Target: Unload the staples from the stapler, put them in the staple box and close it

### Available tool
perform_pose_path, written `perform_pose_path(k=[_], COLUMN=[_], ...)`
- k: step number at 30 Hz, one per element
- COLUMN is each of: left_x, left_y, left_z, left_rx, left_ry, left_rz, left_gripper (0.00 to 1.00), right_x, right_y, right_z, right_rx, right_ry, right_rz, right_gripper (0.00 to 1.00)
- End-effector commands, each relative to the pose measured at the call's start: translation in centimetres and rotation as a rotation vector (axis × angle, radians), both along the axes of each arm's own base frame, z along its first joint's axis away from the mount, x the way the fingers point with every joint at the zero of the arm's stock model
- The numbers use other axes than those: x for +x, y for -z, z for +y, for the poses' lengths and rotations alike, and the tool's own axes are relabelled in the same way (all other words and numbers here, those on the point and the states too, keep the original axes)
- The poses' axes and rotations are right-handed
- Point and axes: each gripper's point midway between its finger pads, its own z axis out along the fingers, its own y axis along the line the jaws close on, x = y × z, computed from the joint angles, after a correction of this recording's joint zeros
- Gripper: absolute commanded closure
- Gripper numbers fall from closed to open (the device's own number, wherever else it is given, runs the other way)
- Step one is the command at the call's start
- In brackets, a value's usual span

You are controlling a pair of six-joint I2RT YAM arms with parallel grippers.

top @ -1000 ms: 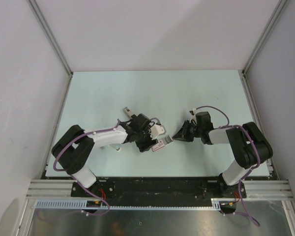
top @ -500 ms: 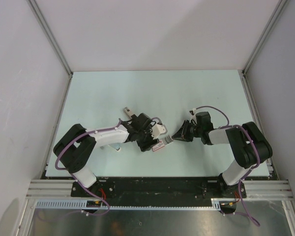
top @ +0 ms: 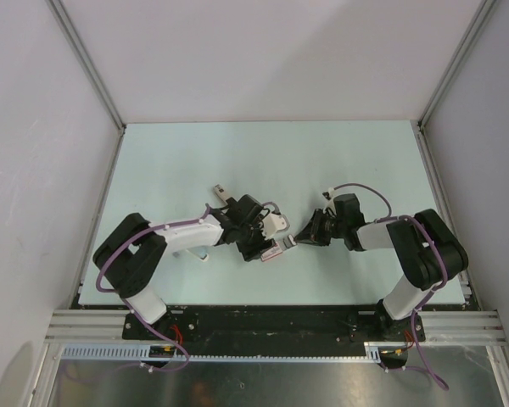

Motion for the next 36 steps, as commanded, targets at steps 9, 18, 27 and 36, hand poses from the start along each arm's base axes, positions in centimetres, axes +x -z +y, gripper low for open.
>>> perform_pose_path(k=[9, 18, 27, 36], left_x=[0.3, 0.2, 0.2, 0.1], left_y=[0.3, 0.4, 0.5, 0.4], left_z=[-0.6, -0.5, -0.6, -0.7], left_rx=[0.017, 0.022, 0.022, 0.021], left_ry=[0.043, 0.047, 0.049, 0.052], left_rz=[-0.017, -0.017, -0.017, -0.018], left_gripper=[0.38, 0.38, 0.38, 0.38], right_x=[-0.4, -1.3, -2.1, -3.0], right_y=[0.0, 0.1, 0.4, 0.4], right_z=[0.7, 2.2, 3.3, 4.4], right_rx=[-0.065, -0.067, -0.071, -0.061], right_ry=[-0.017, -0.051, -0.078, -0.101], right_rz=[-0.055, -0.054, -0.050, -0.038], right_gripper=[0.90, 0.90, 0.91, 0.91])
